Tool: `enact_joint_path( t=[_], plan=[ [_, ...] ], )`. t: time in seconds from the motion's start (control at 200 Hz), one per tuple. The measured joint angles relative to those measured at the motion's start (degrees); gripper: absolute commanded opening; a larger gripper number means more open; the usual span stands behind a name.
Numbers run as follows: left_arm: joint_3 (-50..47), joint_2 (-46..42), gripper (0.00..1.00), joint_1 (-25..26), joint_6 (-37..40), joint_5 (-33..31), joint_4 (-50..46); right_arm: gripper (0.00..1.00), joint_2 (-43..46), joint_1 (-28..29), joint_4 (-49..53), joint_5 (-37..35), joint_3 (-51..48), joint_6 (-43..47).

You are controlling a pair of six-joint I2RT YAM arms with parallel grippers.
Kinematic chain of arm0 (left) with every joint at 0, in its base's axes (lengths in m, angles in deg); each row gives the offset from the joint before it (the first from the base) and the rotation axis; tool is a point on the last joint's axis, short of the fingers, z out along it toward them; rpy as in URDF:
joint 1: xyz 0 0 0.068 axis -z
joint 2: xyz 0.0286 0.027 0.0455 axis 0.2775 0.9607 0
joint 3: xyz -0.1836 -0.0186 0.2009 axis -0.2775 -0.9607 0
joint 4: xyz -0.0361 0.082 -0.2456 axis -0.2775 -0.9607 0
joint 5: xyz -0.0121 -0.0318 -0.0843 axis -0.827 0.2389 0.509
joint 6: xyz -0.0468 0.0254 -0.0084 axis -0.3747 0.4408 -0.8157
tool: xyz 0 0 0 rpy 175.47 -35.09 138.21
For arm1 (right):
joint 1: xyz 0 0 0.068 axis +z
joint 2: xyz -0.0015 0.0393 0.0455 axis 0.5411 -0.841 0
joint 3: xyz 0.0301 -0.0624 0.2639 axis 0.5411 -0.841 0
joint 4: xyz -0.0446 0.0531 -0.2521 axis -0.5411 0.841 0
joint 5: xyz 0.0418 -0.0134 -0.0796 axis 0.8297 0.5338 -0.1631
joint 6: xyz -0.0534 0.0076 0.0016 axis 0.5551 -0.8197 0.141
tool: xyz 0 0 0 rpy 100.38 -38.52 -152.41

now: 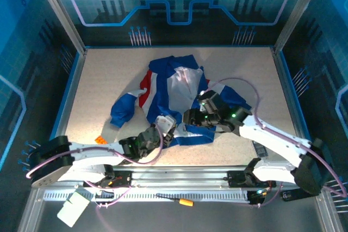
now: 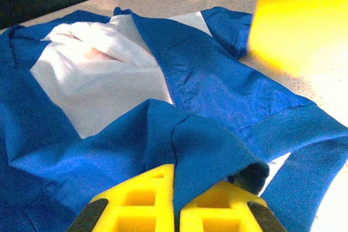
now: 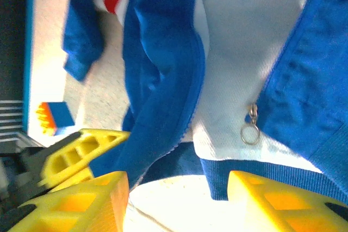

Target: Zip up the jacket

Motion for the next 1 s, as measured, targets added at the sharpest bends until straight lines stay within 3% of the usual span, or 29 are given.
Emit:
enact_joint_path(
  t=[0.12,0.285,0.5,1.0],
  plan=[
    [-4.0,-5.6,0.00,-1.9,-4.1,2.5,-1.5,0.50,4.2,-1.8,-1.9,1.8,-1.5,-0.9],
    [-8.5,-12.2,0.00,-3.6,-9.9,4.8,-2.9,0.48,3.1,-1.6,-11.2,6.8,-9.2,-7.1],
    [-10.1,-17.6,0.00,-4.3,-18.3,5.9,-4.7,0.55,-1.8,0.0,-21.5,9.5,-14.5,-16.4],
    [-9.0,-15.2,0.00,-4.3,-31.5,6.7,-5.0,0.58,-10.9,4.5,-42.2,10.4,-17.2,-32.2]
  ],
)
